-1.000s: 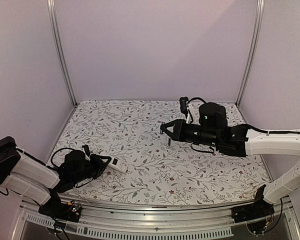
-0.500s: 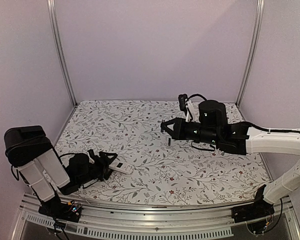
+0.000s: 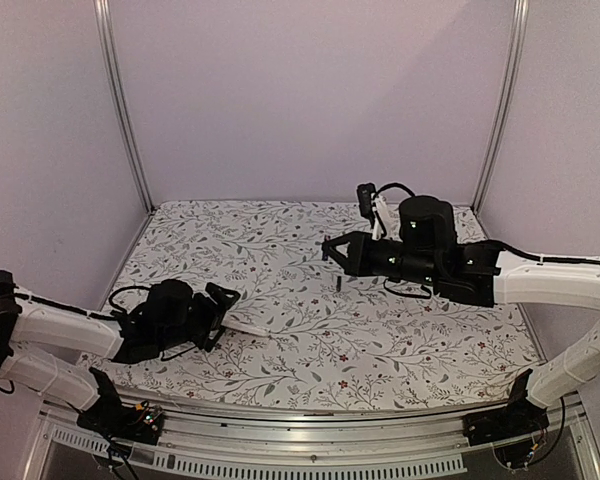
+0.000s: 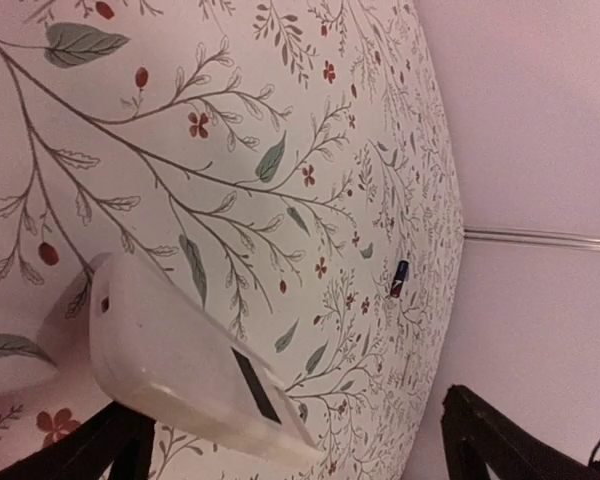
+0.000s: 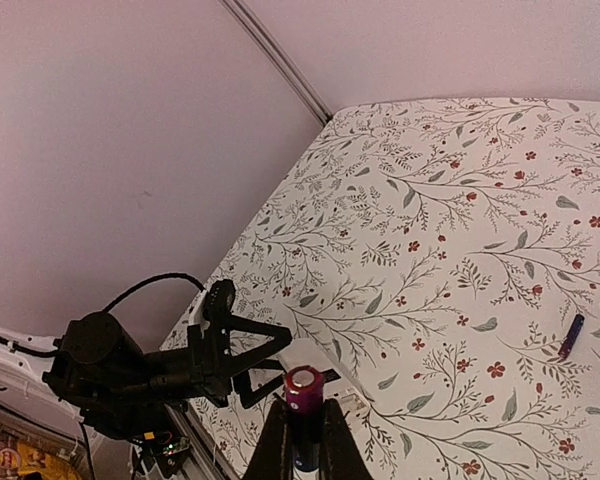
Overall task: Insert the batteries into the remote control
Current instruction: Place the remote control without batteries at the center of the board.
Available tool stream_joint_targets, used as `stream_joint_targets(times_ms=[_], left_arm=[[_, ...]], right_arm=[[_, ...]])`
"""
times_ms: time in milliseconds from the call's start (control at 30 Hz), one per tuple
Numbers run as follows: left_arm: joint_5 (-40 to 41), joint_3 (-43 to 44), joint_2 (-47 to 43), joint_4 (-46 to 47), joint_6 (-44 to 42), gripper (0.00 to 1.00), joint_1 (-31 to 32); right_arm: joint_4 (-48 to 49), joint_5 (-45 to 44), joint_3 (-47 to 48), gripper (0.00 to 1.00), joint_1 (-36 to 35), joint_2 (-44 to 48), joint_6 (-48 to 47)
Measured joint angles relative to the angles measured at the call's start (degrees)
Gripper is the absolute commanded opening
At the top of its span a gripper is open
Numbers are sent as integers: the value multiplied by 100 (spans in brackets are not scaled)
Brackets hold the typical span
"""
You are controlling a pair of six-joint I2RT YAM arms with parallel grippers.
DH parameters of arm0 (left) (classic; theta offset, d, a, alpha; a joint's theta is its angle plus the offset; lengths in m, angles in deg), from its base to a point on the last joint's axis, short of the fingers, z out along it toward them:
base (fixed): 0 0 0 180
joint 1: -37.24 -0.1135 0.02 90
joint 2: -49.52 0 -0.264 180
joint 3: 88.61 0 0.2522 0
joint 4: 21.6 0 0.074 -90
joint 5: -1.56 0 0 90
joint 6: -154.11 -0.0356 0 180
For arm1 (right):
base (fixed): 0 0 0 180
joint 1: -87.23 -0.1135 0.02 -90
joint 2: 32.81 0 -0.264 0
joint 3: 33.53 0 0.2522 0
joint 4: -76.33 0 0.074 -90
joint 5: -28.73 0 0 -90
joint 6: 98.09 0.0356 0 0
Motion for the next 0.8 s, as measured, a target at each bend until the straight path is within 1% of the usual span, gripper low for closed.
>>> stream_joint_targets(times_ms=[133,233,300,367,500,567,667,800], left_arm=[[306,127,-553,-1403,101,100,146],[590,374,-772,-2312,70,100,229],[778,603,-863,-2813,-42,100,284],[927,787,-938,-3123,-240,100,348],[1167,1318,-946,-3541,-1314,100,481],[1296,1821,-872,-3893,-2031,100,498],[1338,2535,-841,-4162,-3316,100,498],[1134,3414,-704,-4557,-5445,100,503]], right_arm=[[-26,0,4,0,0,63,-98],[-55,0,33,0,0,107,-155],[-61,0,37,0,0,136,-195],[-68,-2,37,0,0,166,-219],[-129,-7,37,0,0,291,-280],[-153,-9,37,0,0,369,-328],[-186,-9,37,0,4,514,-387],[-216,-9,37,0,7,699,-555]])
